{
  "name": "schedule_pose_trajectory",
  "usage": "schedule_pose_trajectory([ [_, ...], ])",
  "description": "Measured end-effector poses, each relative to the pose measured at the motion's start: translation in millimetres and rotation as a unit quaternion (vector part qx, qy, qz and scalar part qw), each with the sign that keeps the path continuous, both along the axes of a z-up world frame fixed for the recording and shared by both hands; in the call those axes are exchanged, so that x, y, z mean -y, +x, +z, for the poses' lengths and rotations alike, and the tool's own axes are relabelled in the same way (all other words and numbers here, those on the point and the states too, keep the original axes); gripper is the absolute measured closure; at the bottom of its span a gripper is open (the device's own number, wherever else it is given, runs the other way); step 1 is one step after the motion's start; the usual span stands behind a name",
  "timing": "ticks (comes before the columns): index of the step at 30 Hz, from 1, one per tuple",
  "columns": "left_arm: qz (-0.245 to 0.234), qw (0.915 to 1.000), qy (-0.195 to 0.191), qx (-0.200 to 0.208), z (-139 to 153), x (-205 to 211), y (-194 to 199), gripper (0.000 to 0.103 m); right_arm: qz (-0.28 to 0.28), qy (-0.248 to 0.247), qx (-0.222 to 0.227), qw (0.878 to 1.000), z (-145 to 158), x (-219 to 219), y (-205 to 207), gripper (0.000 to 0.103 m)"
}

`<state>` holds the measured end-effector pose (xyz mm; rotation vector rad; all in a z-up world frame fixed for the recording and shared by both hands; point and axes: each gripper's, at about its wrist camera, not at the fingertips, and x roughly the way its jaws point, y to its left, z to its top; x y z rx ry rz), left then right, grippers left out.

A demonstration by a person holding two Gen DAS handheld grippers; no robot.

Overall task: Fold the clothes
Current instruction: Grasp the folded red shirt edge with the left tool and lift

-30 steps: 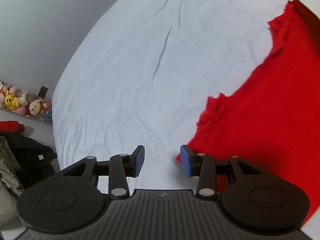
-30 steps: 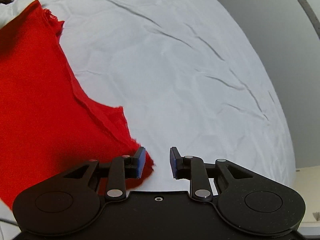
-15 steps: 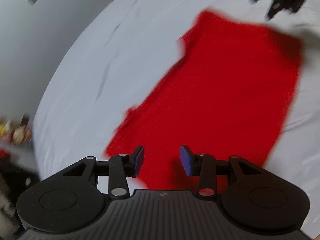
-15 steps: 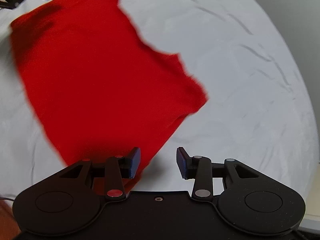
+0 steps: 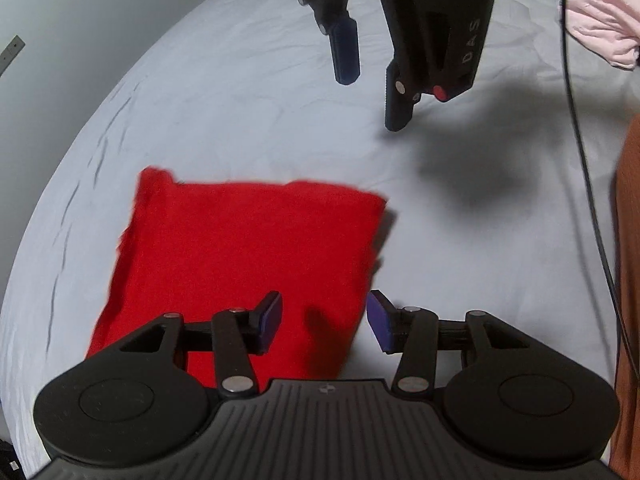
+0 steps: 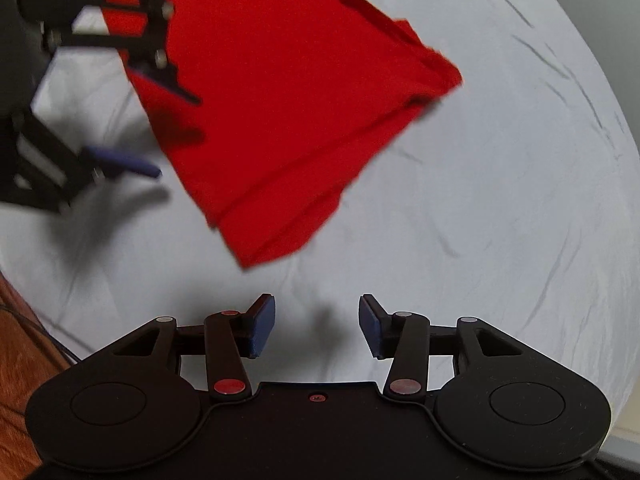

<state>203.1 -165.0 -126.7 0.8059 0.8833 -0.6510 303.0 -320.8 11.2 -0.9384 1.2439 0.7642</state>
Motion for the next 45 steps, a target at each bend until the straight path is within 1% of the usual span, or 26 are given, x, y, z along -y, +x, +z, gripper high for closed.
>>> schedule_pose_trajectory([
  [3, 0.018, 0.9997, 0.010, 0.015, -9, 16, 6, 0.057, -0.008, 0.007, -0.004, 1.000, 2, 14, -15, 0.058],
  [7, 0.033, 0.9989, 0.025, 0.022, -22, 33, 9, 0.056, -0.024, 0.018, -0.012, 0.999, -3, 32, -19, 0.057],
  [10, 0.067, 0.9971, 0.024, 0.028, -30, 40, 15, 0.056, -0.031, 0.018, -0.016, 0.999, -5, 38, -20, 0.057],
  [11, 0.074, 0.9968, 0.017, 0.024, -29, 40, 16, 0.061, -0.033, 0.018, -0.018, 0.999, -7, 41, -21, 0.057],
  [12, 0.086, 0.9962, 0.005, 0.013, -29, 38, 20, 0.072, -0.035, 0.018, -0.019, 0.999, -8, 44, -22, 0.057],
  [13, 0.097, 0.9953, -0.003, 0.004, -28, 36, 24, 0.078, -0.036, 0.018, -0.020, 0.999, -9, 46, -22, 0.057],
  [15, 0.102, 0.9947, -0.005, 0.003, -27, 32, 28, 0.092, -0.037, 0.020, -0.020, 0.999, -9, 48, -24, 0.057],
  [17, 0.092, 0.9957, -0.008, 0.003, -24, 26, 25, 0.095, -0.037, 0.024, -0.019, 0.999, -9, 48, -25, 0.057],
  [20, 0.073, 0.9972, -0.008, -0.016, -18, 14, 15, 0.095, -0.029, 0.032, -0.014, 0.999, -6, 44, -27, 0.057],
  [24, 0.052, 0.9971, -0.024, -0.050, -8, -11, -3, 0.096, 0.009, 0.042, -0.004, 0.999, -1, 34, -35, 0.057],
  [27, 0.035, 0.9973, -0.022, -0.061, -2, -28, -25, 0.096, 0.051, 0.046, 0.009, 0.998, 2, 21, -45, 0.057],
  [30, 0.028, 0.9964, -0.033, -0.073, 3, -43, -46, 0.096, 0.116, 0.050, 0.028, 0.992, 5, 2, -59, 0.056],
  [32, 0.027, 0.9955, -0.044, -0.079, 6, -50, -56, 0.096, 0.166, 0.046, 0.044, 0.984, 6, -12, -70, 0.055],
  [35, 0.024, 0.9944, -0.056, -0.086, 9, -60, -75, 0.096, 0.219, 0.034, 0.067, 0.973, 4, -26, -80, 0.054],
  [36, 0.023, 0.9939, -0.060, -0.090, 9, -63, -82, 0.096, 0.248, 0.027, 0.080, 0.965, 2, -32, -86, 0.054],
  [37, 0.022, 0.9936, -0.063, -0.092, 9, -66, -88, 0.096, 0.289, 0.016, 0.094, 0.953, -1, -38, -95, 0.053],
  [39, 0.022, 0.9933, -0.065, -0.093, 10, -71, -96, 0.096, 0.349, 0.000, 0.112, 0.930, -9, -46, -108, 0.051],
  [41, 0.023, 0.9928, -0.069, -0.095, 11, -77, -103, 0.096, 0.394, -0.013, 0.125, 0.911, -16, -51, -118, 0.047],
  [43, 0.023, 0.9927, -0.072, -0.094, 13, -81, -107, 0.096, 0.444, -0.029, 0.142, 0.884, -26, -58, -129, 0.044],
  [44, 0.021, 0.9928, -0.072, -0.093, 13, -82, -108, 0.096, 0.456, -0.033, 0.147, 0.877, -28, -60, -131, 0.044],
  [45, 0.022, 0.9927, -0.075, -0.092, 13, -83, -108, 0.096, 0.472, -0.041, 0.154, 0.867, -32, -62, -133, 0.044],
])
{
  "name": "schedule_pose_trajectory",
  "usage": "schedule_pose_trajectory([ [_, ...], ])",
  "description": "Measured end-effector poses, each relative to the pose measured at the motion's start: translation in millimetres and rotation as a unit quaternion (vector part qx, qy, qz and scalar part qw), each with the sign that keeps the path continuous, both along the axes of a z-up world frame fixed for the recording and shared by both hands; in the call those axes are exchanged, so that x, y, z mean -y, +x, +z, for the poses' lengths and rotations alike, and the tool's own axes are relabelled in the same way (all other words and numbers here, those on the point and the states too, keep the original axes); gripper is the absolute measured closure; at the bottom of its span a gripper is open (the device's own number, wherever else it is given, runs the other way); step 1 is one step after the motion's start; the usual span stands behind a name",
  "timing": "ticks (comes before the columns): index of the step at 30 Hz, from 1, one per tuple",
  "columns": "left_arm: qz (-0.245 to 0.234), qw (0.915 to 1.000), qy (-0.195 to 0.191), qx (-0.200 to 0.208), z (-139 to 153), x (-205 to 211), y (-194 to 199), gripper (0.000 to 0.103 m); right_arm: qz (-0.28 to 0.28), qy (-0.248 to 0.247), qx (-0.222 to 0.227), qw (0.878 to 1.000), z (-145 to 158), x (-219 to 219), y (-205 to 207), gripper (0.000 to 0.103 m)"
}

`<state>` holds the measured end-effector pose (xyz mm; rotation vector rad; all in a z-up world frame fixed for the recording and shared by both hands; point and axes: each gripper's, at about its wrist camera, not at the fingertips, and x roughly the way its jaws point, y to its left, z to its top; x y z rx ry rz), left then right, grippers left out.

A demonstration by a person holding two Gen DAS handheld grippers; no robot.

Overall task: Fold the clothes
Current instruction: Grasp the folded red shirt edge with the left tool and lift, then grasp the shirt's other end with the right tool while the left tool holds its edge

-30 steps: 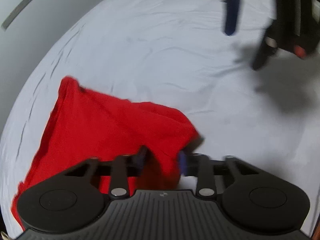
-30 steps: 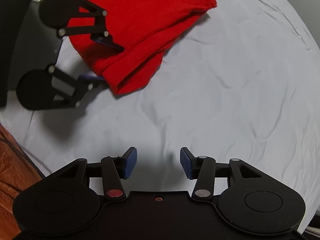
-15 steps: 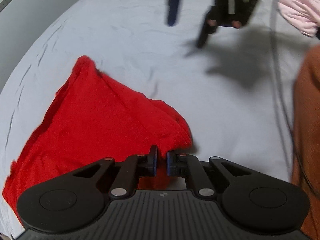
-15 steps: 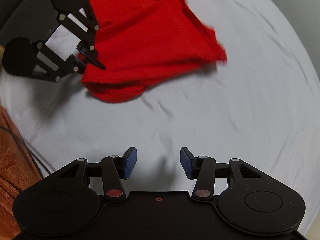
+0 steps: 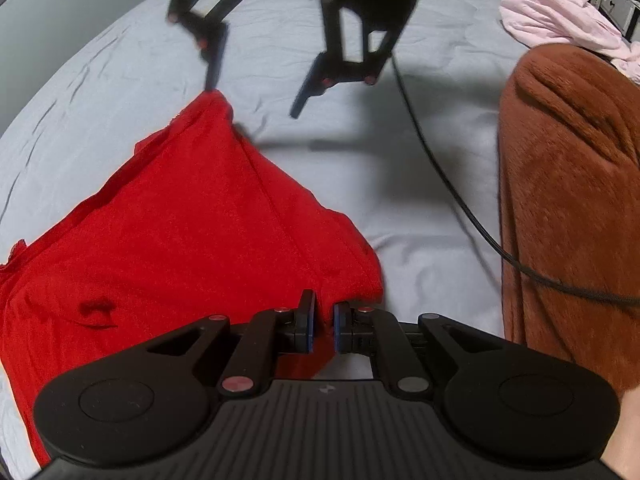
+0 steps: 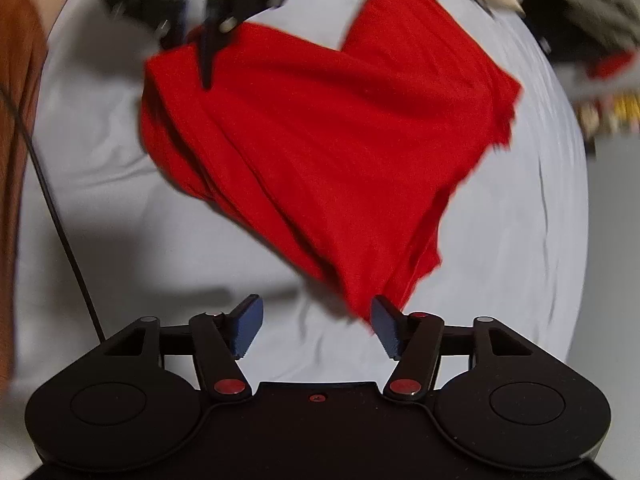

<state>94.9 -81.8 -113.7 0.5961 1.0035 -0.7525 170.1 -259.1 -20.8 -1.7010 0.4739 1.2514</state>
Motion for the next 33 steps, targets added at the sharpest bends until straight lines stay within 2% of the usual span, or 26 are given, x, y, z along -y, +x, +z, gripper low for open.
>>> schedule_pose_trajectory([
  [4, 0.020, 0.9993, -0.030, -0.006, 2, -8, 2, 0.096, 0.069, -0.037, 0.030, 0.996, -19, -8, -1, 0.044],
  [10, 0.027, 0.9976, -0.062, -0.012, 6, -17, 4, 0.096, 0.111, -0.048, 0.066, 0.991, -41, -11, 10, 0.044],
  [15, 0.031, 0.9961, -0.079, -0.024, 7, -20, 8, 0.096, 0.140, -0.051, 0.077, 0.986, -57, -7, 19, 0.049],
  [16, 0.030, 0.9962, -0.079, -0.025, 7, -20, 7, 0.096, 0.146, -0.051, 0.079, 0.985, -59, -7, 20, 0.053],
  [20, 0.025, 0.9965, -0.075, -0.027, 9, -20, 8, 0.096, 0.156, -0.056, 0.088, 0.982, -62, -12, 24, 0.084],
  [22, 0.022, 0.9969, -0.071, -0.026, 10, -19, 9, 0.096, 0.139, -0.059, 0.083, 0.985, -60, -21, 27, 0.089],
  [28, 0.002, 0.9982, -0.056, -0.022, 16, -17, 0, 0.096, 0.130, -0.088, 0.071, 0.985, -47, -32, 27, 0.094],
  [33, 0.002, 0.9972, -0.071, -0.026, 34, -23, -15, 0.096, 0.134, -0.110, 0.059, 0.983, -25, -32, 16, 0.094],
])
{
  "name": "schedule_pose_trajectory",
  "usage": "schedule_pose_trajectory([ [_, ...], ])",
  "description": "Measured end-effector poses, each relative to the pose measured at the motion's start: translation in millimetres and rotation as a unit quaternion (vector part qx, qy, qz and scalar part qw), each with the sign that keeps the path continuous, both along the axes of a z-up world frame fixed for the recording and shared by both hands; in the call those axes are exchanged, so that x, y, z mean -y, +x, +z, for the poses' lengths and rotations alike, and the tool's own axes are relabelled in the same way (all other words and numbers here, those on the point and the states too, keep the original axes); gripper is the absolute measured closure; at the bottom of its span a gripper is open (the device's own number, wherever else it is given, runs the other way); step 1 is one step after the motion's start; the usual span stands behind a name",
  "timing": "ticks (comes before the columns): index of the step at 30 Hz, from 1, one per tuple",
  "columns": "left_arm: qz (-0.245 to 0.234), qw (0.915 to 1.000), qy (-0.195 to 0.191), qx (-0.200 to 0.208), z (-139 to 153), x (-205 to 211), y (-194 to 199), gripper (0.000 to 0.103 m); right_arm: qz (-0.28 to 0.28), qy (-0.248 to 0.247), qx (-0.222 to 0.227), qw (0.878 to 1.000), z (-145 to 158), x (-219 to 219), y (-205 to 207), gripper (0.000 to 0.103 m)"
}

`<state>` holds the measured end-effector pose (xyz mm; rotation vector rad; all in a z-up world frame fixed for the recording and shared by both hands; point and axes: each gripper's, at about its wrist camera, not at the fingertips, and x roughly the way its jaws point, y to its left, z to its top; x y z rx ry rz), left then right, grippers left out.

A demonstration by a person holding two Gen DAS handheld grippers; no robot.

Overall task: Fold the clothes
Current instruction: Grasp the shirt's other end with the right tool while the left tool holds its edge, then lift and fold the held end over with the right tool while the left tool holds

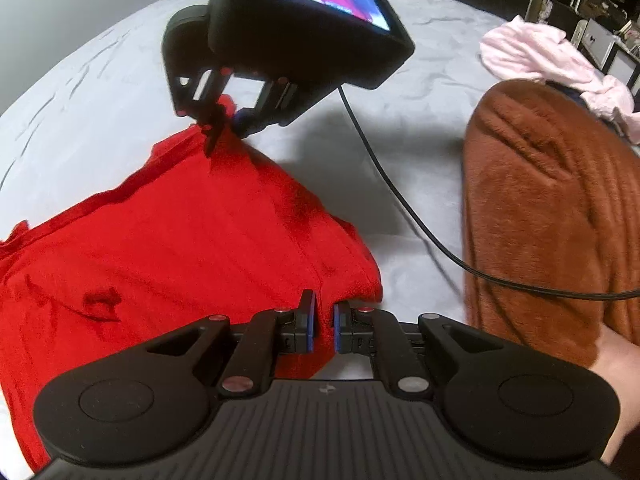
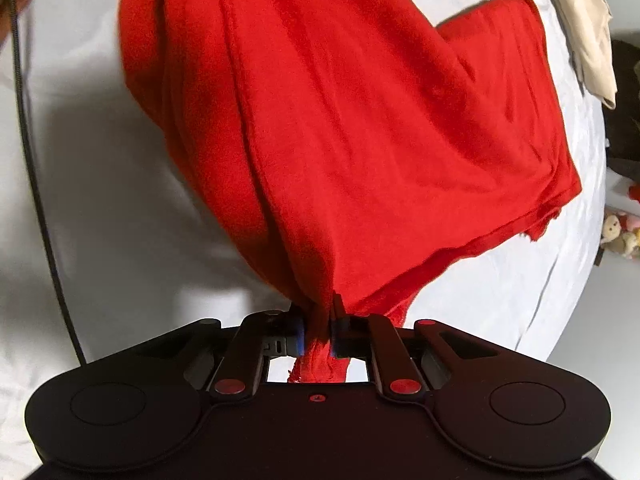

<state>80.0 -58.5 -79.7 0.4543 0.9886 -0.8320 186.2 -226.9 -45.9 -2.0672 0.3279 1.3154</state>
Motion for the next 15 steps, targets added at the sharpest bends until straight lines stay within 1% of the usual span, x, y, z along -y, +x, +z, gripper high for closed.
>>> schedule_pose_trajectory([
  [5, 0.015, 0.9995, -0.027, 0.001, 22, 0, -20, 0.096, -0.004, -0.027, -0.009, 1.000, 30, 6, -18, 0.094],
  [9, 0.024, 0.9981, -0.057, 0.004, 37, 13, -36, 0.096, -0.016, -0.050, -0.010, 0.999, 55, 15, -29, 0.094],
  [13, 0.010, 0.9970, -0.077, 0.004, 45, 29, -50, 0.096, -0.042, -0.074, -0.013, 0.996, 85, 29, -43, 0.094],
  [15, 0.000, 0.9967, -0.081, 0.003, 48, 35, -56, 0.096, -0.048, -0.084, -0.015, 0.995, 91, 35, -50, 0.094],
])
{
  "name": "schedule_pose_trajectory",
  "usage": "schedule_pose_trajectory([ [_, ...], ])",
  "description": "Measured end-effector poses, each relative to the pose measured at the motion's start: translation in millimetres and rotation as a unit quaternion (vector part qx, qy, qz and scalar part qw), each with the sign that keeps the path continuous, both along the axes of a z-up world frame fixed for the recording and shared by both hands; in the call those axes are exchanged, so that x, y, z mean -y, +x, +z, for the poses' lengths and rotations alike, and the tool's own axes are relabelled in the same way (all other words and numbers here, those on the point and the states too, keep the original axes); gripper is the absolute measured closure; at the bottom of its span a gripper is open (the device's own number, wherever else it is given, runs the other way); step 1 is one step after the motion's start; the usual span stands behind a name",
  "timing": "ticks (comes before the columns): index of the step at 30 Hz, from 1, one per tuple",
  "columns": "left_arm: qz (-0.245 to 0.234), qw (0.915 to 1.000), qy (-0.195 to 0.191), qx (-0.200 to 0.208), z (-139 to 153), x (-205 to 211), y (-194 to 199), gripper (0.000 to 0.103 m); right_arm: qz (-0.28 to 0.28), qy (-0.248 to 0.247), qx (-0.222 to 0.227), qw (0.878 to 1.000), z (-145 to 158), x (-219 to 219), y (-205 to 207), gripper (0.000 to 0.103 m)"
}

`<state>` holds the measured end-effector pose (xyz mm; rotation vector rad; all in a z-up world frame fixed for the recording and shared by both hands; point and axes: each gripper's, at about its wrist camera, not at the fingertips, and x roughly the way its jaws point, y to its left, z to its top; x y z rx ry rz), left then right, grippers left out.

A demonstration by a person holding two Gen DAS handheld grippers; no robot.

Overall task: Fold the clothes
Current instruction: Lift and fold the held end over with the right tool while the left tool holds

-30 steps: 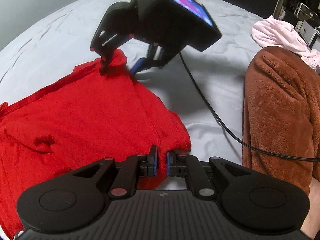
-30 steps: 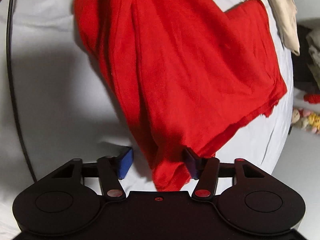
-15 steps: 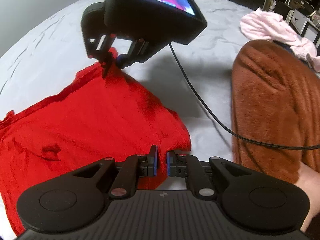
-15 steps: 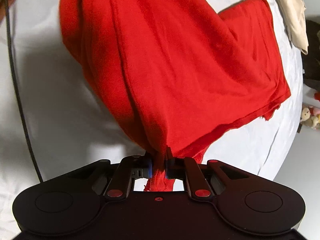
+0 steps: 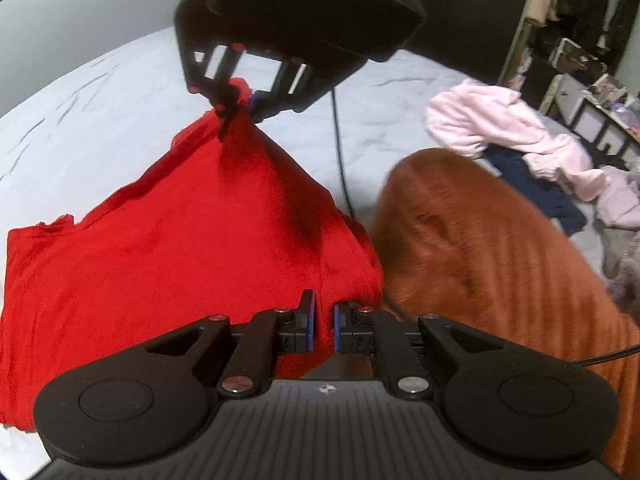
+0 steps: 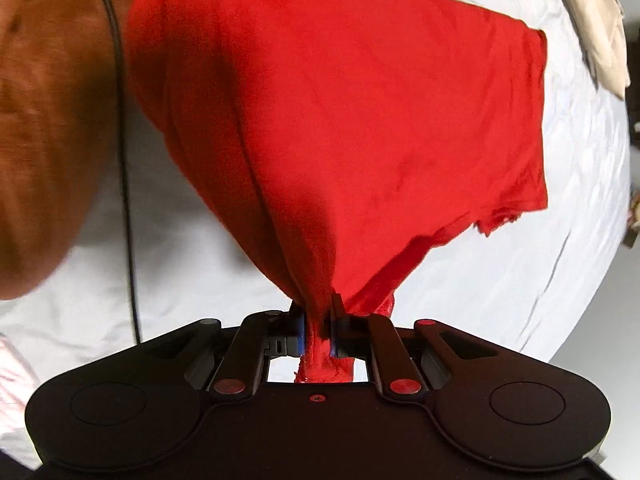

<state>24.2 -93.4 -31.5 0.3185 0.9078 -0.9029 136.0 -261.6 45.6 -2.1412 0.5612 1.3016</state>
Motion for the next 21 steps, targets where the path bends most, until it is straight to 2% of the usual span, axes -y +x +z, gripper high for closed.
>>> schedule_pose_trajectory([
  [4, -0.009, 0.9999, 0.010, 0.002, 5, 0, -8, 0.096, -0.001, -0.008, -0.002, 1.000, 5, 8, -12, 0.094],
  [8, 0.009, 0.9993, 0.033, 0.010, 11, -19, -10, 0.096, -0.012, 0.003, -0.003, 1.000, 4, -3, -10, 0.094],
  [12, 0.040, 0.9970, 0.062, 0.024, 18, -47, -3, 0.096, -0.025, 0.026, -0.006, 0.999, 20, -27, -1, 0.094],
  [15, 0.073, 0.9940, 0.076, 0.029, 25, -70, 11, 0.096, -0.023, 0.033, -0.003, 0.999, 7, -55, 3, 0.094],
  [21, 0.133, 0.9882, 0.074, 0.018, 24, -109, 44, 0.096, -0.032, 0.051, 0.007, 0.998, 11, -88, 20, 0.094],
])
